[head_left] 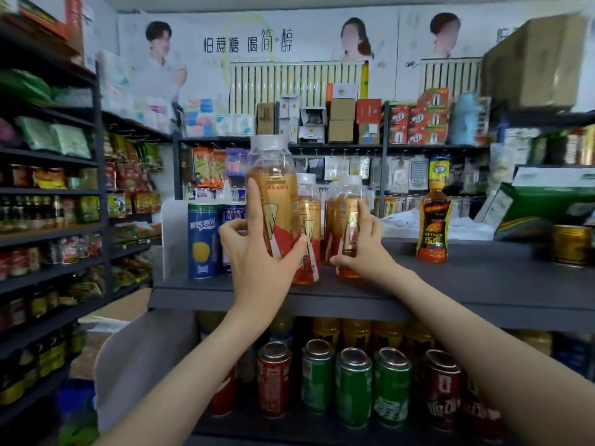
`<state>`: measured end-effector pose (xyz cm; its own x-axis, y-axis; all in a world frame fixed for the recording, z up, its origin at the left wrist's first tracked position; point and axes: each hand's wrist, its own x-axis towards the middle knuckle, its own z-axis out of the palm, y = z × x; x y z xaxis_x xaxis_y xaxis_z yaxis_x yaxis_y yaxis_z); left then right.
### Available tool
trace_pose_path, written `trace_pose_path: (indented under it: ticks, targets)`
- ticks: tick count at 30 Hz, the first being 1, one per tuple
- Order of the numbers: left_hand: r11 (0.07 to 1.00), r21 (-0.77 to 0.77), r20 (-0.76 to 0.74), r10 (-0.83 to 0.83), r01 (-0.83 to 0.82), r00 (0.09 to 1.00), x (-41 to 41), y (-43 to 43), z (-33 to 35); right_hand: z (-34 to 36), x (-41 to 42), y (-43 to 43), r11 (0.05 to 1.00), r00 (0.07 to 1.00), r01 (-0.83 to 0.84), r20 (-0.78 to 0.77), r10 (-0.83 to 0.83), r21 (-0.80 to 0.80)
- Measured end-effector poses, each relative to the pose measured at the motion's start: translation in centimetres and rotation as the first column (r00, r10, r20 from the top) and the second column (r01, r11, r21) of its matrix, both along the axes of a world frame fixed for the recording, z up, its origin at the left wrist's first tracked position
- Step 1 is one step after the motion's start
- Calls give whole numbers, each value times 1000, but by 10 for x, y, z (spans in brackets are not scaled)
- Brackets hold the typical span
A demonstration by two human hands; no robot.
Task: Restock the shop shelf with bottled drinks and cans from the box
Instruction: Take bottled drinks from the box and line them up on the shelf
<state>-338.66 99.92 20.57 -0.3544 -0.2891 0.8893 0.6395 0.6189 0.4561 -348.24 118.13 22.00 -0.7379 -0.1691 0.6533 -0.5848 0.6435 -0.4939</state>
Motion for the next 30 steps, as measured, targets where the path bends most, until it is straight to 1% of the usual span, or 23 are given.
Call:
trace_pose_path:
  ticks: [5,10,12,14,15,16,17,18,19,20,21,22,23,25,28,30]
  targets:
    - [998,43,8,46,-47,999,-2,6,4,2,-17,-4,1000,1000,-12,2,12,-2]
    - [996,27,-22,85,-85,996,-6,1,4,1,-27,-9,999,1000,-24,13,23,27]
    - [996,32,-18,87,-87,996,-7,1,3,2,-29,-7,998,999,2,53,-6,70]
    - [996,31,-5,84,-84,996,-8,5,1,3,-26,-5,990,993,75,79,-85,116]
    - [997,26,5,74,-74,997,-8,8,-1,4,-20,-4,991,993,97,50,-102,95]
    - [998,21,13,63,-63,998,-8,11,-3,7,-10,-4,996,996,87,-9,-87,31]
    - [998,12,16,58,-58,998,-8,15,-5,11,3,-3,997,996,31,-76,-36,-73]
    - [998,-1,15,56,-56,998,-9,19,-6,16,19,-3,980,992,-70,-119,48,-187]
    - [998,-16,10,54,-54,998,-9,23,-7,20,35,-3,942,979,-190,-129,160,-276]
    - [998,-29,-2,49,-49,999,-9,29,-8,24,53,-2,897,952,-307,-101,290,-317]
    - [998,-41,-17,40,-41,999,-8,34,-9,26,67,-2,866,917,-389,-48,395,-313]
    - [998,-61,-30,31,-33,999,-7,41,-9,27,78,-3,861,894,-430,7,448,-274]
    - [995,-96,-39,29,-33,999,-6,47,-8,26,83,-3,867,887,-438,42,459,-237]
    - [980,-193,-28,37,-42,999,-4,58,-6,24,86,1,880,903,-405,40,427,-248]
    - [940,-341,-7,2,-4,1000,-8,59,-3,21,83,14,845,899,-399,29,437,-356]
    - [909,-404,27,-98,100,995,-13,52,-3,21,79,24,810,884,-403,46,464,-425]
